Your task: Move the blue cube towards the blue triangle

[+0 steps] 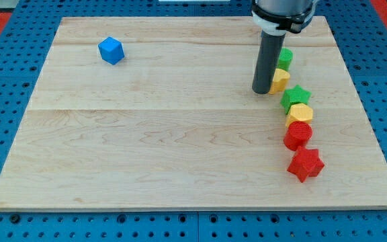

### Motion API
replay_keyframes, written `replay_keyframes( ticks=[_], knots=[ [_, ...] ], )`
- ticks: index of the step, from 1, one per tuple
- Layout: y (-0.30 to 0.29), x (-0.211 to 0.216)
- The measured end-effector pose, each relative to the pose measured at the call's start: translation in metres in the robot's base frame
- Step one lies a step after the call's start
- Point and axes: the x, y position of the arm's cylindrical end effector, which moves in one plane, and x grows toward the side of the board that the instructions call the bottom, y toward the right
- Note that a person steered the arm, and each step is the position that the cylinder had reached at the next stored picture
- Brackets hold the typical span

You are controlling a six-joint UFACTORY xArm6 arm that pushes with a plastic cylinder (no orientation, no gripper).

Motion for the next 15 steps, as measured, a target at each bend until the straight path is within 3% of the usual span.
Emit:
replay_keyframes(
  ticks=[2,3,6,7,8,10,12,15],
  knots=[
    [0.026,0.0],
    [0.007,-0.001],
    [-0.196,-0.002],
    [-0.265,-0.017],
    [-0.317,-0.062],
    [-0.321,-0.108],
    [-0.287,-0.094],
    [-0.191,-0.081]
  ],
)
